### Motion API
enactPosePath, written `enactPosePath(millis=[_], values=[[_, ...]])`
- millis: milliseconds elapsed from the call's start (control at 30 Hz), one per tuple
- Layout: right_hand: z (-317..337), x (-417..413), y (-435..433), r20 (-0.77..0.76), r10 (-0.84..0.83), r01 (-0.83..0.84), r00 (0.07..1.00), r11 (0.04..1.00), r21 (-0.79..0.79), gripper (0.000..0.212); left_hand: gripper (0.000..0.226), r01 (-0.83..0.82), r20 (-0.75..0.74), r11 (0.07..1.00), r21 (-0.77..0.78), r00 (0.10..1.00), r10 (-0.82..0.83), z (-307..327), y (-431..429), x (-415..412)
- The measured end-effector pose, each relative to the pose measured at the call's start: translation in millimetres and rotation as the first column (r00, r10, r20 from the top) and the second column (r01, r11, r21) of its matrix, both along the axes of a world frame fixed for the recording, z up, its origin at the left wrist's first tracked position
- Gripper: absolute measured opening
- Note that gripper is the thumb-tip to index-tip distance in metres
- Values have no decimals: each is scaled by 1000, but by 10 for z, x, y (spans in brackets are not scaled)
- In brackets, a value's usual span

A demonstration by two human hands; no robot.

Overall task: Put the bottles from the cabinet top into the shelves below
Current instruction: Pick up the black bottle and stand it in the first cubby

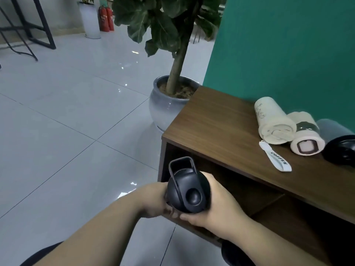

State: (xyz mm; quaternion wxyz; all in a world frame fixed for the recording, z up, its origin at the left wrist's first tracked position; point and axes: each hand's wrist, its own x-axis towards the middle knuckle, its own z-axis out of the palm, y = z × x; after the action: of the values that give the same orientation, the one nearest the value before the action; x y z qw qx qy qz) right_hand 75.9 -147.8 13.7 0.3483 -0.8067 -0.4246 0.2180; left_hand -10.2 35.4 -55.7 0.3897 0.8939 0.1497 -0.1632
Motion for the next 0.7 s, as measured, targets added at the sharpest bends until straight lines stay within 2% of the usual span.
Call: enactPosePath(millis=[133, 233, 367, 533, 600, 700], values=[[-513, 187, 117, -66, -129, 124, 989, 990, -65, 70, 41, -44, 70, 999, -7, 997, 44, -410, -84, 152], [-884, 353, 212, -166, -257, 246, 952, 966, -86, 85, 58, -143, 111, 989, 26, 984, 139, -667, -75, 281], [-1208, 543, 320, -282, -337, 331, 898, 941, -71, 85, 58, -206, 78, 976, 68, 976, 201, -931, -65, 455], [-1397, 674, 470, -311, -358, 365, 880, 930, -38, 99, 56, -302, 161, 951, 67, 944, 289, -1236, -54, 636], [-1486, 720, 530, -318, -355, 376, 879, 927, 5, 99, 57, -348, 191, 936, 51, 924, 333, -1327, -23, 703], [-1568, 760, 604, -327, -366, 406, 872, 912, 61, 98, 61, -362, 195, 926, 109, 921, 337, -1404, 17, 771]])
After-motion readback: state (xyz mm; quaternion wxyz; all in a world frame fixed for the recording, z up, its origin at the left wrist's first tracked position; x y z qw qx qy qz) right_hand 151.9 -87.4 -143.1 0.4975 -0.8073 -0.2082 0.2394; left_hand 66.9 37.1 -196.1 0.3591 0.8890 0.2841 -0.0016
